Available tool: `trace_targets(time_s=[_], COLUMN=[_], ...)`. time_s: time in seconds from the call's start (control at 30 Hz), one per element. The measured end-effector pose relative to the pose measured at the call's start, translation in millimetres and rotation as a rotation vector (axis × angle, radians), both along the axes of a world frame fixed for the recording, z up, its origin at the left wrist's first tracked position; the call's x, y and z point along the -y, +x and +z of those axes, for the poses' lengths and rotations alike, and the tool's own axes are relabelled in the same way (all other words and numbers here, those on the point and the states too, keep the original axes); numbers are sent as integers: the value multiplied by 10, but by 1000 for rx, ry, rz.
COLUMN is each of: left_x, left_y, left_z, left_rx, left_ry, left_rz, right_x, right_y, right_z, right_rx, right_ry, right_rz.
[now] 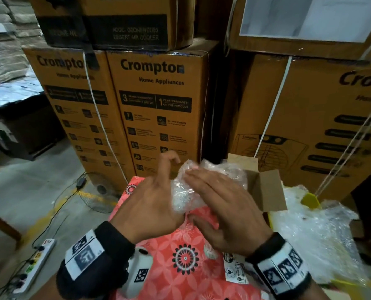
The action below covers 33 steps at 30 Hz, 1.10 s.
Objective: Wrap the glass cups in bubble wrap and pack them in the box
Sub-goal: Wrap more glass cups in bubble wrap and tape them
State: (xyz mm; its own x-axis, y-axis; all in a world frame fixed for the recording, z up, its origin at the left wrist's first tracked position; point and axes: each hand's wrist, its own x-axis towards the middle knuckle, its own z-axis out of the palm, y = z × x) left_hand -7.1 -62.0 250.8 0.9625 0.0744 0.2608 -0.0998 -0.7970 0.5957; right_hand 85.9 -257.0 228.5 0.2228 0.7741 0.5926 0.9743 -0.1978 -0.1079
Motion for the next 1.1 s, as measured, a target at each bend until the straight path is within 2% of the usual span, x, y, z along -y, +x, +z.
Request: trace_targets(time_s=[0.17, 0.4, 0.53, 0.6, 0.63, 0.73, 0.8, 0.97, 1.1], left_x=[-29, -16, 23, 59, 80, 134, 135, 148, 234], left_y=[19, 32, 16, 22, 31, 72, 105, 192, 228], left_z=[-50, -106, -152, -143, -133, -121, -131, -199, -115], left_rx=[43, 169, 228, 213, 195, 110, 58, -72, -64], left_ry=[69, 186, 23, 9, 5, -32, -124, -511, -824], left_rz=[-64, -65, 6, 58, 92, 213, 266, 284, 212], right_x=[-59, -146, -76, -29, -20, -22, -20, -94, -187], right_y=[116, 10, 32, 41, 41, 20, 8, -64, -154], right_z=[-86, -156, -70, -16, -8, -40, -77, -151, -230], right_rx=[-290, -682, -1012, -1208, -1238, -1148, -1043, -677, -333], right_ry=[108, 267, 326, 340, 350, 435, 515, 698, 764], right_rz=[134, 133, 169, 178, 160, 35, -36, -168, -198])
